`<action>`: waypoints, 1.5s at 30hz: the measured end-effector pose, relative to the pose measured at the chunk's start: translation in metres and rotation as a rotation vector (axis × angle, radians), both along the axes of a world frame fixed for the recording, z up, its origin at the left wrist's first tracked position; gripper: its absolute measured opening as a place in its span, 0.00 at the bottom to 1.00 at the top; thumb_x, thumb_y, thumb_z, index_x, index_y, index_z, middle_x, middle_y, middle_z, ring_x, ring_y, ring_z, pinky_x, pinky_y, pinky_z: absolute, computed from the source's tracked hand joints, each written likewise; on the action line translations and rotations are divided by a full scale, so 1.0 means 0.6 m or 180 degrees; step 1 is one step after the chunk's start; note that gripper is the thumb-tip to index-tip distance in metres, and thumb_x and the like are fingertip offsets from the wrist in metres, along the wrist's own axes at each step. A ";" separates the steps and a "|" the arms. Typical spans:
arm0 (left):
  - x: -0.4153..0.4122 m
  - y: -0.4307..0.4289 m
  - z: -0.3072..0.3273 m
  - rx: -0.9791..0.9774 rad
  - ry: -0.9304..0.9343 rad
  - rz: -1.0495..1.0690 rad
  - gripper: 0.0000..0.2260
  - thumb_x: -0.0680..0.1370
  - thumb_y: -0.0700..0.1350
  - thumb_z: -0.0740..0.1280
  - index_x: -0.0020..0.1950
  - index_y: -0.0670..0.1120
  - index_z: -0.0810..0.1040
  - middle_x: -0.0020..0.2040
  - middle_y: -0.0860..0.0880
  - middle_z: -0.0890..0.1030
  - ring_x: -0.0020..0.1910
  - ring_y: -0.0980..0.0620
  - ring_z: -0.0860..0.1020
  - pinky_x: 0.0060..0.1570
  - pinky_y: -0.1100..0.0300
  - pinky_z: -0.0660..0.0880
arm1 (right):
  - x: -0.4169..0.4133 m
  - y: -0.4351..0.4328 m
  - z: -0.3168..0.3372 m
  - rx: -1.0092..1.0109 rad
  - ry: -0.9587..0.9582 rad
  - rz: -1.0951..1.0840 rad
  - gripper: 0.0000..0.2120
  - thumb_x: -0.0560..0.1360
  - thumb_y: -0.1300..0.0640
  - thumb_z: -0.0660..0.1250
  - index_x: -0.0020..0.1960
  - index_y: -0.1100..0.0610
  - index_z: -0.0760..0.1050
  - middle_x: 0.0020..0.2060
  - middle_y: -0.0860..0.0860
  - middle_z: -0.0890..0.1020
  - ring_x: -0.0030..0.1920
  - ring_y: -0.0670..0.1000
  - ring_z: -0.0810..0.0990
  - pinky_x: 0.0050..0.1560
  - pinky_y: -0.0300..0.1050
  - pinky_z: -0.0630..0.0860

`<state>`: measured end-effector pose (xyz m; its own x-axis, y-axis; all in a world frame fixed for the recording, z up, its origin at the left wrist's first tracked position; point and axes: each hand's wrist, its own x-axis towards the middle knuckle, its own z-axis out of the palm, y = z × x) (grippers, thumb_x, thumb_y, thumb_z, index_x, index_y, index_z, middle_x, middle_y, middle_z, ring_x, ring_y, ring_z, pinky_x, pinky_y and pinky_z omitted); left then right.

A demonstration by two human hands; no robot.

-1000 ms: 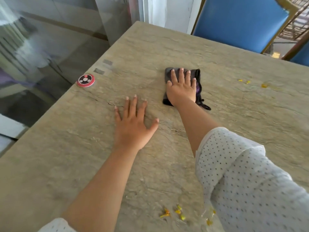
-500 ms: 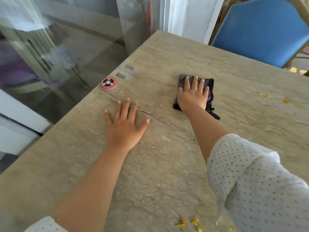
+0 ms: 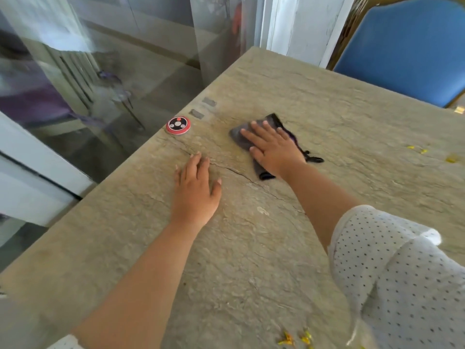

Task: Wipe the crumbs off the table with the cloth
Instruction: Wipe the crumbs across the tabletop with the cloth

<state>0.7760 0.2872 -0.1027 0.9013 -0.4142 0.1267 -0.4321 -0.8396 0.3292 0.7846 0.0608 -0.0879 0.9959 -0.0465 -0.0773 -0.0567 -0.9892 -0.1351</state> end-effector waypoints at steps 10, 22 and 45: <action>-0.095 0.099 0.001 -0.0320 -0.0259 0.0157 0.19 0.76 0.37 0.61 0.67 0.42 0.74 0.69 0.45 0.72 0.67 0.44 0.70 0.66 0.43 0.67 | -0.081 0.176 0.009 0.0090 0.0067 0.0252 0.25 0.81 0.46 0.44 0.77 0.43 0.43 0.78 0.47 0.43 0.77 0.51 0.40 0.76 0.52 0.39; -0.152 0.123 -0.010 0.0373 -0.0128 0.0179 0.25 0.80 0.48 0.46 0.76 0.45 0.62 0.78 0.48 0.60 0.77 0.48 0.56 0.74 0.43 0.53 | -0.155 0.185 -0.001 0.0167 0.0130 -0.0867 0.27 0.80 0.44 0.40 0.77 0.46 0.39 0.77 0.49 0.40 0.76 0.53 0.36 0.75 0.55 0.37; -0.144 0.189 0.006 -0.0159 0.0128 0.0582 0.30 0.76 0.52 0.41 0.76 0.47 0.61 0.78 0.52 0.58 0.77 0.53 0.51 0.75 0.42 0.41 | -0.198 0.324 0.002 0.0108 0.0062 0.0370 0.26 0.81 0.45 0.41 0.77 0.46 0.41 0.78 0.48 0.42 0.77 0.52 0.37 0.76 0.54 0.39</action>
